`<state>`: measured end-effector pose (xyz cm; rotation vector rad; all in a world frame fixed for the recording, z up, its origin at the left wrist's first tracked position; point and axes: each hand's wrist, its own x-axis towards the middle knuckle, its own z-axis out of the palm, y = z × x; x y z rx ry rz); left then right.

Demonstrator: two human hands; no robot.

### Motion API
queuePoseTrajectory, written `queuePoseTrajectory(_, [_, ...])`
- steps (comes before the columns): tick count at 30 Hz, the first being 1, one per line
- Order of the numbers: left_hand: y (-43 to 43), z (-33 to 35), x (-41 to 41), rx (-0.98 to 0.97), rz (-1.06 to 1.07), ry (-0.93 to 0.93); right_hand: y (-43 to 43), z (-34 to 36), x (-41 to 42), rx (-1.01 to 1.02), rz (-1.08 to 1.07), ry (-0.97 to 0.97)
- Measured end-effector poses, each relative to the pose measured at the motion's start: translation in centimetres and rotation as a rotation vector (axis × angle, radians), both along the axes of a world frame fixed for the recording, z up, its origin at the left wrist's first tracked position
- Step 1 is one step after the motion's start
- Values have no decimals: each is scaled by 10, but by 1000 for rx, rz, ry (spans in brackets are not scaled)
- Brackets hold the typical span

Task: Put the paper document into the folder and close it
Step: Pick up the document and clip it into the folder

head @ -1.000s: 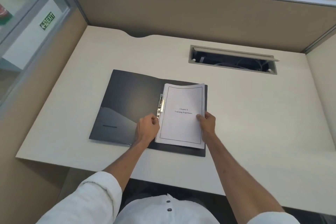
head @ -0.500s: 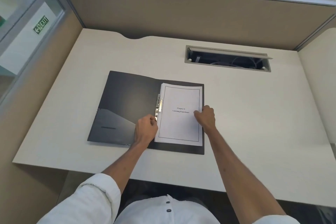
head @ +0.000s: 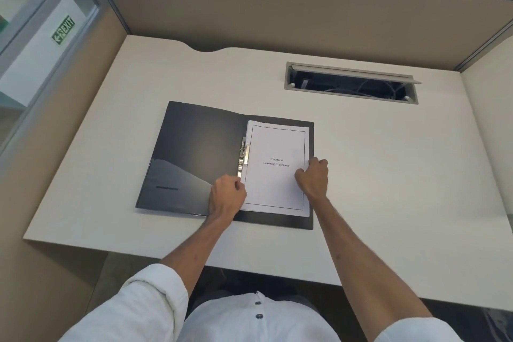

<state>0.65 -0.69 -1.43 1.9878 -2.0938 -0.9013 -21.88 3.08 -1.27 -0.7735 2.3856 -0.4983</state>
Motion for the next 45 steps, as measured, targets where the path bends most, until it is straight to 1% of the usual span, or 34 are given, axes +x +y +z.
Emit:
queuePoseTrajectory(8, [5, 6, 4, -31, -190, -139, 0, 0, -1, -22, -41, -10])
queuePoseTrajectory(16, [7, 6, 3, -21, -213, -148, 0, 0, -2, -27, -38, -15])
queuePoseTrajectory(20, [3, -1, 8, -57, -228, -154, -1, 1, -6, -8, -24, -18])
queuePoseTrajectory(22, [1, -4, 13, -105, -235, -143, -2, 3, -8, 3, -6, 24])
queuePoseTrajectory(24, [1, -10, 20, -198, -313, -147, -5, 5, -11, 10, 64, 156])
queuePoseTrajectory(26, [1, -16, 29, -238, -435, -118, -14, 8, -13, -15, 171, 249])
queuePoseTrajectory(28, [3, -21, 34, -251, -599, -120, -27, 11, -14, -32, 330, 282])
queuePoseTrajectory(30, [4, -28, 33, -246, -705, -142, -45, 14, -16, -22, 491, 301])
queuePoseTrajectory(34, [4, -36, 25, -196, -745, -168, -82, 18, -19, 6, 680, 334])
queuePoseTrajectory(36, [4, -40, 21, -183, -763, -174, -98, 18, -19, 24, 716, 330])
queuePoseTrajectory(41, [7, -48, 20, -175, -766, -177, -119, 12, -13, 38, 727, 308])
queuePoseTrajectory(45, [6, -51, 19, -140, -742, -175, -132, 9, -15, 44, 736, 333])
